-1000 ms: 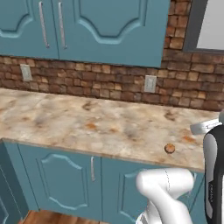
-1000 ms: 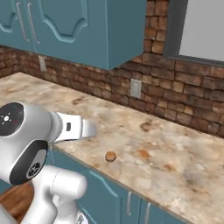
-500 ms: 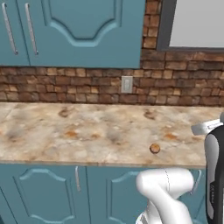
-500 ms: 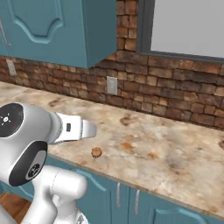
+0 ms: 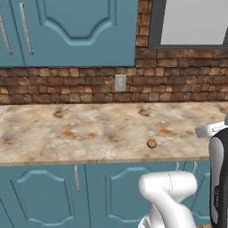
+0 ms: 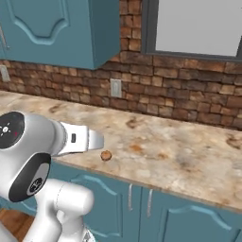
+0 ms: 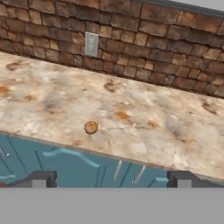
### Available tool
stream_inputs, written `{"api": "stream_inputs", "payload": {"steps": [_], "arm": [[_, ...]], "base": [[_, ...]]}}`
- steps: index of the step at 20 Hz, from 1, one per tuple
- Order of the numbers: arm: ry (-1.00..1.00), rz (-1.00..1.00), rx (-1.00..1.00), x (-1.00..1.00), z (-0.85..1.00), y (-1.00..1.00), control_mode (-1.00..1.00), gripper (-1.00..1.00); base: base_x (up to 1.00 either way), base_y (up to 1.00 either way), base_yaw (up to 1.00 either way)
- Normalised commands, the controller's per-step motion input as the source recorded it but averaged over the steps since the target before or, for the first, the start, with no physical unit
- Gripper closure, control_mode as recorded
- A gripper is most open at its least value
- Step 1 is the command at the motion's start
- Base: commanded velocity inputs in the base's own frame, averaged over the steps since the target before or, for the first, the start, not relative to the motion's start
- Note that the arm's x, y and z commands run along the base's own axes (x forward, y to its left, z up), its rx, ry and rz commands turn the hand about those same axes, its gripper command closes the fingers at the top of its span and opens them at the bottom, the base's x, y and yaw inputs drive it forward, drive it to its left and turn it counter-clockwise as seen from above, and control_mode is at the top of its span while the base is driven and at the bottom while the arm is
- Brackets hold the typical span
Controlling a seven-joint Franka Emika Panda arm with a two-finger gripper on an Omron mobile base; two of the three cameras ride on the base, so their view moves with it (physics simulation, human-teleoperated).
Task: Place the beer and liquor on the top shelf of the fridge to keep them out of children's reach, and place the tangerine on lower shelves for easy access.
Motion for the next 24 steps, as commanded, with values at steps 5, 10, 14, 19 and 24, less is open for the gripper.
{"api": "stream_inputs", "payload": {"steps": [5,10,14,19,24], "arm": [[0.0,0.0,0.0,0.0,0.0,0.0,1.0,-1.0],[0.0,0.0,0.0,0.0,0.0,0.0,1.0,-1.0],[0.06,-0.05,-0.03,0.07,-0.13,0.28,-1.0,-1.0],[0.13,-0.05,0.01,0.32,-0.33,0.11,-1.0,-1.0],[0.14,-0.09,0.07,0.29,-0.25,-0.06,-1.0,-1.0]], "base": [[-0.5,0.56,-0.1],[-0.14,0.68,-0.1],[0.0,0.14,-0.02],[0.0,0.0,0.0],[0.0,0.0,0.0]]}}
